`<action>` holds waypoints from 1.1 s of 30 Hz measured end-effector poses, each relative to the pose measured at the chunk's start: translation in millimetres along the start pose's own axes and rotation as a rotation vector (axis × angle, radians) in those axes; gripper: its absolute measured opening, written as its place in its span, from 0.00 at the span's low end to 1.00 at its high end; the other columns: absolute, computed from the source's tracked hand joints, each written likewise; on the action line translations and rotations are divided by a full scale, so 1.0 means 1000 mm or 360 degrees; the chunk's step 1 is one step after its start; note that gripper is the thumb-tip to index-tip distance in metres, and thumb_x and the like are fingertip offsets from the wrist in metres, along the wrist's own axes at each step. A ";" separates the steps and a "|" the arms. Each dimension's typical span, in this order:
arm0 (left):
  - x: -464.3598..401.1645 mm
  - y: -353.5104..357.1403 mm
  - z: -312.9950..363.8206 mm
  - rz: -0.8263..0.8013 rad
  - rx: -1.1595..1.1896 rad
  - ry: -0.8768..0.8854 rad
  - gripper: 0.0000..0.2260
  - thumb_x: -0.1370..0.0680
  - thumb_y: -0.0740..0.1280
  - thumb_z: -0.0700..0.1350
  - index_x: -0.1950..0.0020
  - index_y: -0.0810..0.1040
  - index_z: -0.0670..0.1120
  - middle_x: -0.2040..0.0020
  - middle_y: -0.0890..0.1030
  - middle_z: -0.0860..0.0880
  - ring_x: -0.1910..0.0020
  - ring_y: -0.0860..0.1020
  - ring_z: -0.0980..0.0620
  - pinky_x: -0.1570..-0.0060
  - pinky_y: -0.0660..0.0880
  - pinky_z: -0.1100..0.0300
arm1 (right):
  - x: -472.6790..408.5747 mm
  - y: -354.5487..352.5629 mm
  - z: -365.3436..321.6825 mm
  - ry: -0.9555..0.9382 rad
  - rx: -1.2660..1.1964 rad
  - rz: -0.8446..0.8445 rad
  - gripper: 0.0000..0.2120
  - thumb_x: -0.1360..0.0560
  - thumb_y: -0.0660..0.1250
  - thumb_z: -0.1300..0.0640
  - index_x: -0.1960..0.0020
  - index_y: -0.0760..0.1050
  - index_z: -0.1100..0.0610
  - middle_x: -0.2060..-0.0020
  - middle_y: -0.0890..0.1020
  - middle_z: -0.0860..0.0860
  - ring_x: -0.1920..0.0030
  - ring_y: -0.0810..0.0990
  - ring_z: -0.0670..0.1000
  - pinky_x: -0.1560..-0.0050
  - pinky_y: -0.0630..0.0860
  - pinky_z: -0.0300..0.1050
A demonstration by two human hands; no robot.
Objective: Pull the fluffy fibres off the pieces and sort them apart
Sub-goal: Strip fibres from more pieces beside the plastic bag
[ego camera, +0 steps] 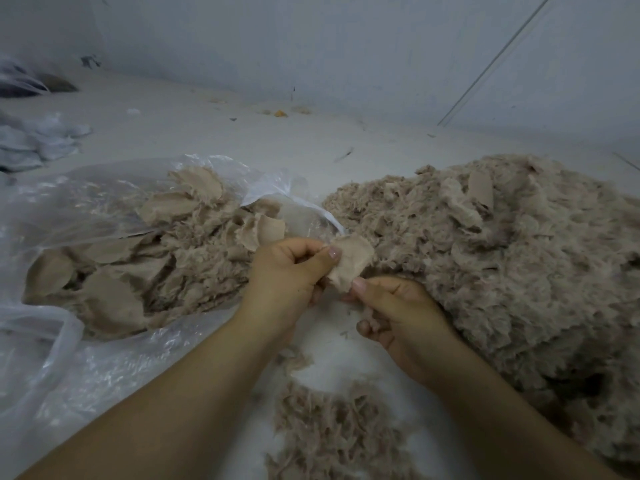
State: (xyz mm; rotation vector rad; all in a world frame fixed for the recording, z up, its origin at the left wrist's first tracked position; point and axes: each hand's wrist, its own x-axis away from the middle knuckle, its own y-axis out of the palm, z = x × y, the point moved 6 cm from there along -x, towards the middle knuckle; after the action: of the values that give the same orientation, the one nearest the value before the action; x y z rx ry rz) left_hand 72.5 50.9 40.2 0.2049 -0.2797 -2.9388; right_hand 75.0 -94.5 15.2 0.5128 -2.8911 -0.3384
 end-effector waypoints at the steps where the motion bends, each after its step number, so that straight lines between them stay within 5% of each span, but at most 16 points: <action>1: 0.001 0.002 0.000 -0.0021 0.0015 0.0000 0.07 0.24 0.70 0.38 0.62 0.83 0.44 0.74 0.75 0.44 0.80 0.67 0.54 0.79 0.63 0.66 | 0.000 0.000 0.000 -0.0001 -0.0013 0.0007 0.13 0.41 0.74 0.50 0.64 0.81 0.58 0.66 0.81 0.54 0.69 0.73 0.47 0.70 0.73 0.37; 7: -0.003 -0.012 0.011 0.0220 -0.0386 0.0383 0.10 0.22 0.66 0.35 0.55 0.77 0.51 0.75 0.73 0.45 0.78 0.70 0.47 0.77 0.68 0.57 | 0.006 0.006 -0.004 -0.0084 0.0212 -0.0196 0.07 0.39 0.75 0.52 0.65 0.83 0.55 0.73 0.78 0.51 0.74 0.72 0.45 0.70 0.71 0.36; 11: -0.009 -0.030 0.038 0.0434 -0.1677 0.0880 0.07 0.23 0.65 0.37 0.52 0.83 0.42 0.59 0.81 0.46 0.61 0.79 0.45 0.61 0.73 0.57 | 0.004 0.002 -0.002 -0.0024 0.0162 -0.0123 0.09 0.25 0.67 0.65 0.61 0.83 0.59 0.75 0.77 0.46 0.75 0.73 0.42 0.66 0.76 0.38; 13: -0.016 -0.031 0.032 0.0384 -0.2352 0.0773 0.10 0.25 0.61 0.40 0.55 0.82 0.39 0.52 0.77 0.38 0.51 0.74 0.38 0.57 0.70 0.51 | 0.004 0.003 -0.002 0.0002 0.0221 -0.0131 0.15 0.24 0.65 0.69 0.62 0.85 0.56 0.75 0.76 0.46 0.75 0.73 0.42 0.67 0.76 0.38; 16: -0.014 -0.028 0.028 0.0386 -0.2726 0.0608 0.06 0.30 0.63 0.36 0.60 0.79 0.37 0.52 0.73 0.37 0.49 0.70 0.37 0.61 0.63 0.51 | 0.004 0.002 0.000 0.0029 0.0197 -0.0085 0.16 0.24 0.64 0.69 0.63 0.85 0.54 0.76 0.70 0.49 0.77 0.68 0.43 0.69 0.75 0.38; 20: -0.005 -0.005 0.038 0.0364 -0.2573 0.1038 0.04 0.36 0.68 0.32 0.62 0.77 0.37 0.59 0.73 0.39 0.56 0.73 0.38 0.64 0.63 0.53 | 0.003 0.000 0.000 0.0031 0.0056 0.0023 0.15 0.24 0.62 0.71 0.62 0.81 0.59 0.79 0.68 0.47 0.78 0.66 0.43 0.72 0.73 0.38; 23: 0.004 0.019 0.027 -0.0057 -0.2181 0.1233 0.03 0.32 0.68 0.33 0.61 0.80 0.38 0.60 0.75 0.41 0.58 0.72 0.42 0.61 0.69 0.51 | 0.002 -0.002 0.000 0.0049 -0.0037 0.0088 0.14 0.22 0.59 0.70 0.62 0.77 0.61 0.81 0.65 0.47 0.80 0.63 0.43 0.74 0.69 0.38; 26: 0.001 0.028 0.012 -0.0401 -0.1819 0.0954 0.08 0.28 0.69 0.36 0.52 0.85 0.44 0.45 0.78 0.43 0.45 0.71 0.42 0.45 0.69 0.52 | 0.002 -0.001 -0.001 0.0038 -0.0159 0.0096 0.14 0.21 0.58 0.68 0.64 0.75 0.61 0.81 0.63 0.48 0.80 0.61 0.43 0.74 0.65 0.38; 29: -0.006 0.036 0.003 -0.0507 -0.1762 0.0749 0.17 0.27 0.64 0.39 0.41 0.82 0.50 0.26 0.67 0.47 0.30 0.59 0.45 0.36 0.56 0.55 | 0.001 0.000 -0.001 0.0017 -0.0192 0.0112 0.14 0.21 0.58 0.66 0.64 0.74 0.61 0.80 0.63 0.48 0.79 0.61 0.43 0.74 0.65 0.38; 33: -0.011 0.043 -0.008 -0.0612 -0.1811 0.0526 0.28 0.27 0.62 0.37 0.27 0.69 0.53 0.22 0.57 0.56 0.26 0.51 0.54 0.31 0.51 0.46 | 0.000 -0.002 0.001 -0.0005 -0.0237 0.0149 0.13 0.21 0.59 0.65 0.63 0.75 0.61 0.79 0.63 0.49 0.79 0.62 0.43 0.74 0.67 0.38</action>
State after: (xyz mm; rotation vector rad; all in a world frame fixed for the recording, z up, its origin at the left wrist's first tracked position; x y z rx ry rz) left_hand 91.9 10.4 42.6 0.5770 1.5513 -2.7935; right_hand 75.5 -95.9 13.9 0.3515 -2.8522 -0.5349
